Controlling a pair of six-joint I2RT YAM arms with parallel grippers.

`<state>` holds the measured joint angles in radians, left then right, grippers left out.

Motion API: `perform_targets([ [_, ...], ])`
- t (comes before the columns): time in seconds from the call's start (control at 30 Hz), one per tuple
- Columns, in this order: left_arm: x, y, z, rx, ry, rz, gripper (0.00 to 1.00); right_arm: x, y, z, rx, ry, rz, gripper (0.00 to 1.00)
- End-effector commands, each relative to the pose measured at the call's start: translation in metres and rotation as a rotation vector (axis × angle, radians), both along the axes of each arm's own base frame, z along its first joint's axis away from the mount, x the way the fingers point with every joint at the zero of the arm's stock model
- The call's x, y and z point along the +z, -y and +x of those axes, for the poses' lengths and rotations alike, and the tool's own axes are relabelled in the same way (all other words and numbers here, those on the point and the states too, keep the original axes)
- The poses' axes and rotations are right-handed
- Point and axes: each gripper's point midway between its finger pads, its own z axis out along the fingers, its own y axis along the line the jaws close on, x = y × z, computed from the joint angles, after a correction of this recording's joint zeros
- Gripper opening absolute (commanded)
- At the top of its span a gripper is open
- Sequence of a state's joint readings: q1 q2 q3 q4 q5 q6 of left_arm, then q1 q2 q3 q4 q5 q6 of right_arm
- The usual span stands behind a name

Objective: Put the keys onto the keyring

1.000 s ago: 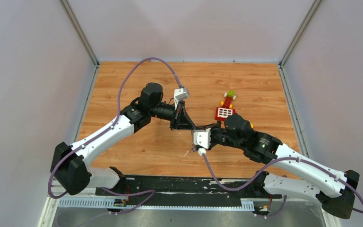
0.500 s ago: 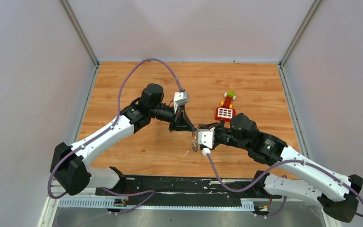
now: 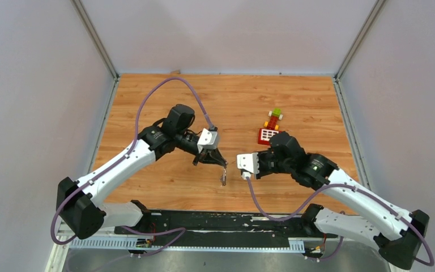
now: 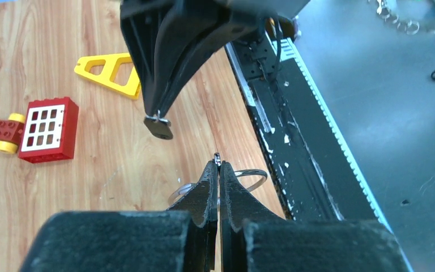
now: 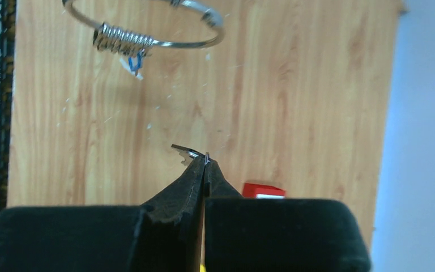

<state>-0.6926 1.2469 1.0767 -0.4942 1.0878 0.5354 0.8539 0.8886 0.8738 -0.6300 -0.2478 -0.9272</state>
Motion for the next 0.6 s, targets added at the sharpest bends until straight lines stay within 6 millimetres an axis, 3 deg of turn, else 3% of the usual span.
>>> perform_targets([
  [0.0,0.015,-0.006,-0.011,-0.114,0.176,-0.078,0.00,-0.052,0.003,-0.013,0.044,-0.151,-0.141,0.00],
  [0.2,0.005,-0.012,-0.010,-0.125,0.250,-0.060,0.00,-0.089,-0.007,-0.011,0.063,-0.229,-0.194,0.00],
  [0.57,-0.016,-0.024,-0.010,-0.108,0.311,-0.002,0.00,-0.104,-0.012,-0.009,0.074,-0.275,-0.140,0.01],
])
